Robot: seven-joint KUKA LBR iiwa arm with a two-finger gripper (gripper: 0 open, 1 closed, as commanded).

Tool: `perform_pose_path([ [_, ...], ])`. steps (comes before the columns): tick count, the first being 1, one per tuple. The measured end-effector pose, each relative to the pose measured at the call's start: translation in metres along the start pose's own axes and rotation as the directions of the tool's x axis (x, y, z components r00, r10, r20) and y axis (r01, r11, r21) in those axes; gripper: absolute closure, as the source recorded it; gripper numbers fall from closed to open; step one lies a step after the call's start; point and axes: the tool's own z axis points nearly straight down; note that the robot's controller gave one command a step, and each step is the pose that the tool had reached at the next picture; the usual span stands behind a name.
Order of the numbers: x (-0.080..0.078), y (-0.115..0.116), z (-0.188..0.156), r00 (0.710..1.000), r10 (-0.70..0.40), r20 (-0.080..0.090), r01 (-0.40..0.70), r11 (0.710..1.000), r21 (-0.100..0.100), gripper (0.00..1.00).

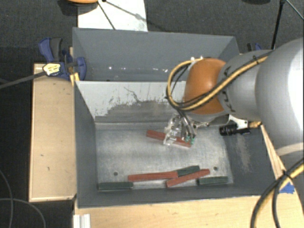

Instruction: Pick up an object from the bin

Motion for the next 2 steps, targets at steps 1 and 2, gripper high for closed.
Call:
perform_pose_path([
  [1, 0.0000, 0.0000, 0.0000, 1.000, 0.000, 0.000, 0.000, 1.000, 0.000, 1.00],
  [2, 0.0000, 0.0000, -0.0003, 1.000, -0.001, 0.000, 0.001, 1.000, 0.000, 1.00],
])
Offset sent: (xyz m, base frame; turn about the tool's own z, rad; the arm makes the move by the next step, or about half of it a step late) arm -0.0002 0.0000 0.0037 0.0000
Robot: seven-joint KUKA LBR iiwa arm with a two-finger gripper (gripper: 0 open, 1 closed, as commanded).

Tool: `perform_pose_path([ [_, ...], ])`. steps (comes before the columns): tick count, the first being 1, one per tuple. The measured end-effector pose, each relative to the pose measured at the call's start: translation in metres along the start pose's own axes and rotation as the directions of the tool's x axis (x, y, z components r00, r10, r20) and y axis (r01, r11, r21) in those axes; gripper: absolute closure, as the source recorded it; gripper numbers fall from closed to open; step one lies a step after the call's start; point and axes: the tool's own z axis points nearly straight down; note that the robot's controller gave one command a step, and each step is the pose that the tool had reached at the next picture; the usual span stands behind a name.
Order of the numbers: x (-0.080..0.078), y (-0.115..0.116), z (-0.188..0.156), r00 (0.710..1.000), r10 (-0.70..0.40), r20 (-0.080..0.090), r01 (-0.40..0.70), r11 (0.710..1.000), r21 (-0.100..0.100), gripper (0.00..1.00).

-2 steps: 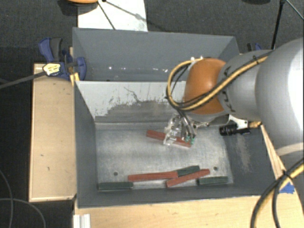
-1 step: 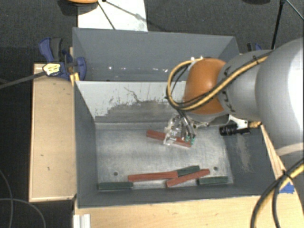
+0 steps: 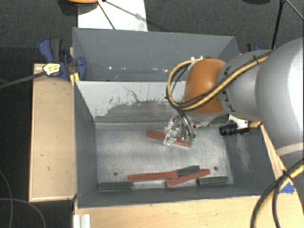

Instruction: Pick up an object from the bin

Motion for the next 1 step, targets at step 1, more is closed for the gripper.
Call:
perform_pose_path([
  [1, 0.0012, -0.0005, -0.0037, 1.000, 0.000, -0.005, 0.000, 1.000, 0.002, 1.00],
])
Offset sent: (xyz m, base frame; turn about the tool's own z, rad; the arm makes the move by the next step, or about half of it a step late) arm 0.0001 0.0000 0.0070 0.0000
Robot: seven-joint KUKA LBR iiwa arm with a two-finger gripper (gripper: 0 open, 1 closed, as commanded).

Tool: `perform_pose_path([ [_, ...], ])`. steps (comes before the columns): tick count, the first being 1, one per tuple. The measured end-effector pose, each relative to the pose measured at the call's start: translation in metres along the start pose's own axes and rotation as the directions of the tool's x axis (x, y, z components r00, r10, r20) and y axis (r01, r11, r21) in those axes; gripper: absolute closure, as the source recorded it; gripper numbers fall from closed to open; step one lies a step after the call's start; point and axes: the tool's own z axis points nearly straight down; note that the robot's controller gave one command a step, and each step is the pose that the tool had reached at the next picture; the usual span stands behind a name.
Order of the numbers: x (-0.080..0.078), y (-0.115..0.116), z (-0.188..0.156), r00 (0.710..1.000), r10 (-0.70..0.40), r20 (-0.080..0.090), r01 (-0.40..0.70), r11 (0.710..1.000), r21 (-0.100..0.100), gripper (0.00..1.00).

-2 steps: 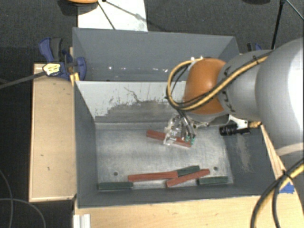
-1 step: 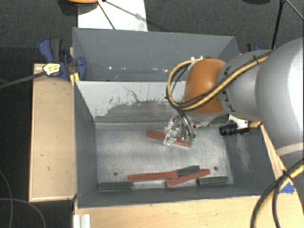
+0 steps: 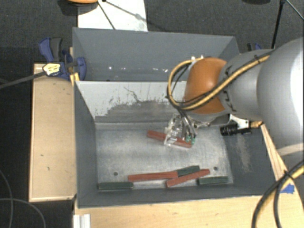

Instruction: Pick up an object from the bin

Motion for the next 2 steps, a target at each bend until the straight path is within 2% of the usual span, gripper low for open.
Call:
perform_pose_path([
  [1, 0.002, -0.001, -0.019, 1.000, -0.001, -0.009, 0.001, 1.000, 0.003, 1.00],
  [2, 0.000, 0.000, -0.043, 1.000, -0.003, -0.002, 0.003, 1.000, 0.001, 1.00],
])
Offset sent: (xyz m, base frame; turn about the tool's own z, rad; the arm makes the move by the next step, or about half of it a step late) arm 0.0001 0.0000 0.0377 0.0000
